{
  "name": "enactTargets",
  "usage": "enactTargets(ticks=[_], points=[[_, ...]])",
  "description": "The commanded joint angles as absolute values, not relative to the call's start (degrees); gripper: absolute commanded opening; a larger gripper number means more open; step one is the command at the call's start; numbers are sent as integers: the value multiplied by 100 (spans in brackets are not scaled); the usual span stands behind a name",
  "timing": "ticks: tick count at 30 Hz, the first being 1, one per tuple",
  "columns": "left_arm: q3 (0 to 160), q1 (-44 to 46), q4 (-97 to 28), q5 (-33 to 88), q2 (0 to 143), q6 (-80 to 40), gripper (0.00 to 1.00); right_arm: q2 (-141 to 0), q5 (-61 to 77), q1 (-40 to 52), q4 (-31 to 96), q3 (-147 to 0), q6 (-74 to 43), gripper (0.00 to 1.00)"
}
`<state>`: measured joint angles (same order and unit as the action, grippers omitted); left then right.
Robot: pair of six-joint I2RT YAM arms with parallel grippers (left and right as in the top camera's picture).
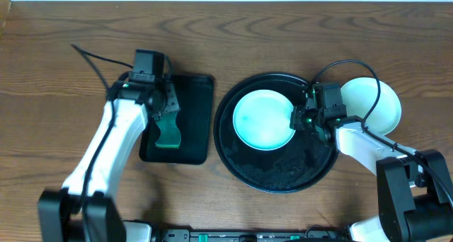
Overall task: Clean dirty plates on tray and stack at the side
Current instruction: 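Carry the sponge back and lower it into the black tray, then release the sponge and raise the left gripper beside the tray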
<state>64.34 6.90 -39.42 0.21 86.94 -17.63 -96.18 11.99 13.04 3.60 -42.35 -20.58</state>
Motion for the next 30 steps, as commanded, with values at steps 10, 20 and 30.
enactTargets(ticks=[10, 20, 30], points=[[6558, 676, -4051, -2300, 7349, -1715, 68, -9633, 1376, 1358, 294, -4219, -2117, 9], [6547, 676, -4497, -3286, 7262, -1715, 78, -9636, 1374, 1352, 255, -4219, -2117, 27], [6547, 676, -4495, -3282, 7262, -1717, 79, -9633, 1374, 1350, 279, -4219, -2117, 28]])
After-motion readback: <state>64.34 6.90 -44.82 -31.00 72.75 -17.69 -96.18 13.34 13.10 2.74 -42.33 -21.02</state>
